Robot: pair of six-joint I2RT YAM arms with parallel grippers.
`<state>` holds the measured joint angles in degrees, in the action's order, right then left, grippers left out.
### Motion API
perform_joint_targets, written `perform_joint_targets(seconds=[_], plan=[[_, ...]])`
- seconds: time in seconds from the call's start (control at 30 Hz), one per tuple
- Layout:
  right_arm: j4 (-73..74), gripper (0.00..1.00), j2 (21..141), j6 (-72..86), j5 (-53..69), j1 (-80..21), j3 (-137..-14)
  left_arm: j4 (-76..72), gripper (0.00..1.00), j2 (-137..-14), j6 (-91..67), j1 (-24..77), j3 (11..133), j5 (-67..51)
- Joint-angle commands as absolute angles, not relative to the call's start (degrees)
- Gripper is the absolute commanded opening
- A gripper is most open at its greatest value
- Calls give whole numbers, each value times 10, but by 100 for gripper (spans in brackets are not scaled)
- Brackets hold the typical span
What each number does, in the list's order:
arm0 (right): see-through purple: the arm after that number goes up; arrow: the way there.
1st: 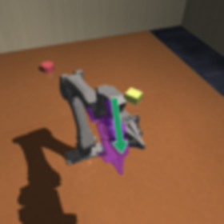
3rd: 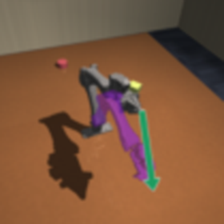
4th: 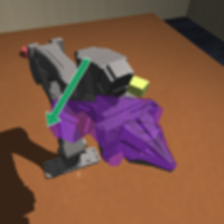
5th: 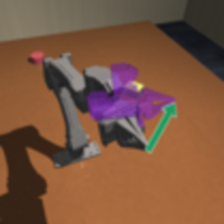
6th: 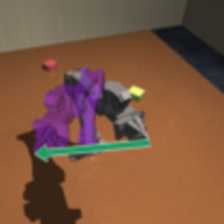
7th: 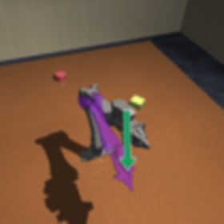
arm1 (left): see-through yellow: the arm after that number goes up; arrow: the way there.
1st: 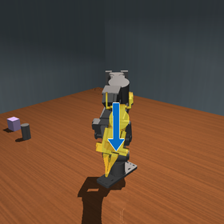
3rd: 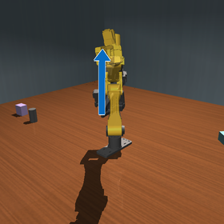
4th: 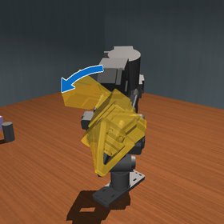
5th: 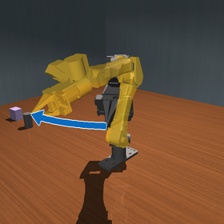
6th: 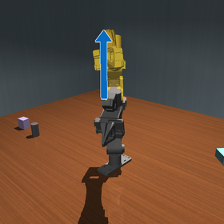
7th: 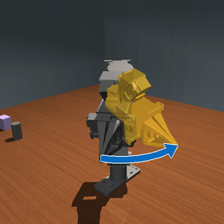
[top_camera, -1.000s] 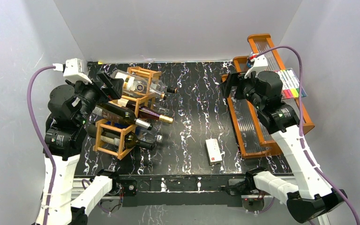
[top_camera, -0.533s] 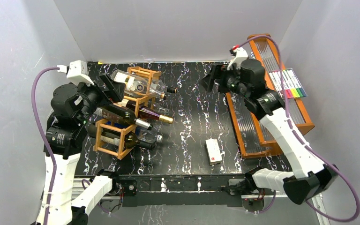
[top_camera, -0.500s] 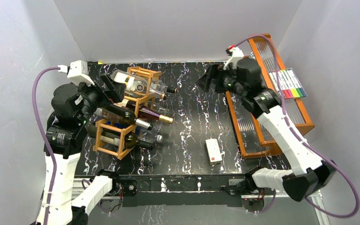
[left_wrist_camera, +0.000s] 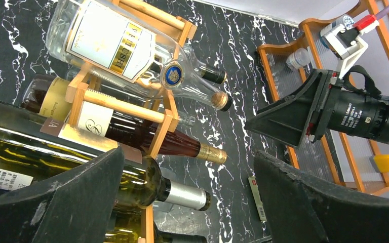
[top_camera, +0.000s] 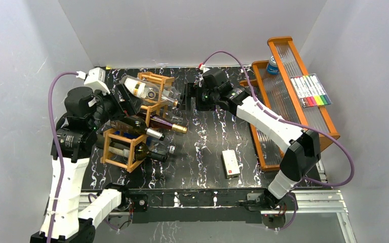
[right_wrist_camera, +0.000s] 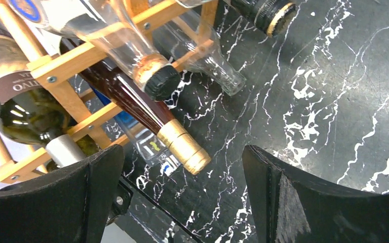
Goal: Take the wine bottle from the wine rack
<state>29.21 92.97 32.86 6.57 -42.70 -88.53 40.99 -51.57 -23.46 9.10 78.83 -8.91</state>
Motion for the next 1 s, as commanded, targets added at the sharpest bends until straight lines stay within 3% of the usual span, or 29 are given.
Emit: perform_joint_targets(seconds=[0.0,0.23,0.5,0.97], plan=[[263,98,916,302,74,-423,-898,428,98,-525,-234,87,817,-103],[203,98,902,263,151,-416,-852,417,98,-546,-246,88,825,-133],[111,98,912,248,331,-413,-818,418,98,-542,-256,89,821,-138],[-17,98,941,296,372,-495,-781,425,98,-544,-261,89,832,-115]])
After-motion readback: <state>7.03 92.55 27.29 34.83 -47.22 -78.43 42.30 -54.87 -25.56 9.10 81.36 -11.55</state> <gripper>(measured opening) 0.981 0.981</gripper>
